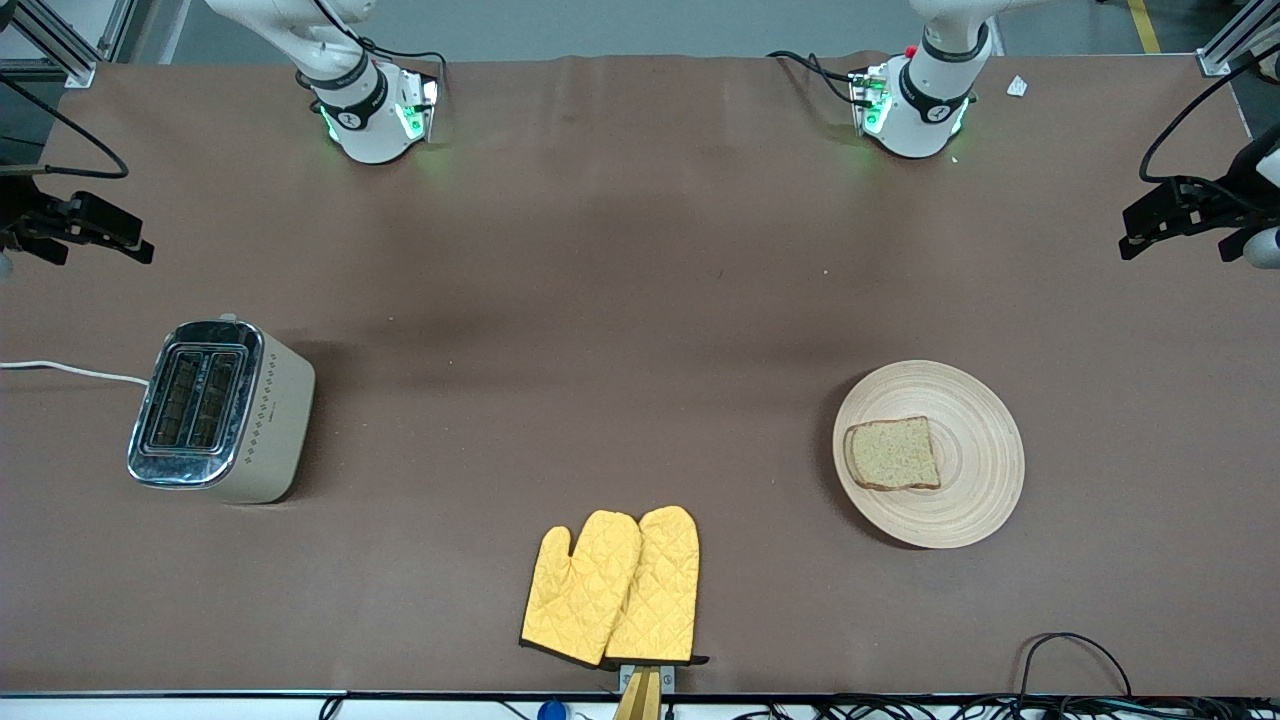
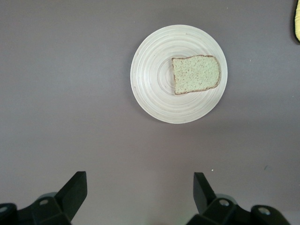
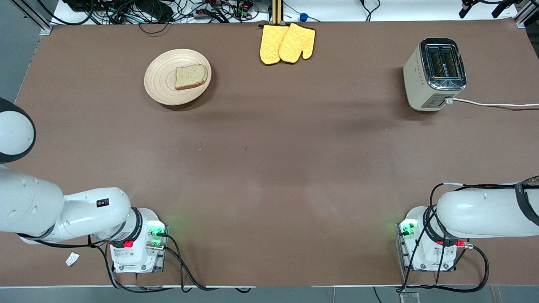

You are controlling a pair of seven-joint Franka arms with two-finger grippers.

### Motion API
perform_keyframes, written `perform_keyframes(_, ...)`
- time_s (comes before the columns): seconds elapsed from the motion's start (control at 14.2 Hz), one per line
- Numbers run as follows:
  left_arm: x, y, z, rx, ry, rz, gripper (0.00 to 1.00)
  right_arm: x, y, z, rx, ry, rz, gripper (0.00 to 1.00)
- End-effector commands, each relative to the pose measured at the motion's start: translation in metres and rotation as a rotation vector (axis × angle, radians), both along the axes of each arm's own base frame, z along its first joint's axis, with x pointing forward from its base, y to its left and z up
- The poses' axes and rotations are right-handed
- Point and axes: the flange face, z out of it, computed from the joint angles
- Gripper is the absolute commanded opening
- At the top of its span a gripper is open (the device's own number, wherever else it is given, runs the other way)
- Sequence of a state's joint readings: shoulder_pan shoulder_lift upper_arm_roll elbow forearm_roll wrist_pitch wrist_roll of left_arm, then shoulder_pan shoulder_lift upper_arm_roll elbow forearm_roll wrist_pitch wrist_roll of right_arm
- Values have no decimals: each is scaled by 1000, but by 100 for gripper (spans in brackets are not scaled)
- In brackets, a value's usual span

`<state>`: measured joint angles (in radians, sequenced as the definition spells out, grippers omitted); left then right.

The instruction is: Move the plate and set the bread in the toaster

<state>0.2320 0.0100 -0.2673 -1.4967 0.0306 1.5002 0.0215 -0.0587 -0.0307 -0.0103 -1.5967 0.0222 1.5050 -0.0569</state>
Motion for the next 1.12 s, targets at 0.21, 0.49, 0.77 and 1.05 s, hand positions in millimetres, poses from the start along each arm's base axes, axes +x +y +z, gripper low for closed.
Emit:
perform_keyframes(0.21,57,79,-81,-189,20,45,100,-3,1,3,11,-9,-6,100)
perform_keyframes(0.49,88,124,-159,-278,37,123,100,-3,1,2,11,-6,-6,100)
perform_keyframes(0.77,110,166,-241,-452,17,120,100,-3,1,2,11,-6,-6,100)
perform_keyframes(1.05,116,199,-337,-682,-10,121,98,-3,1,2,11,-6,-6,100)
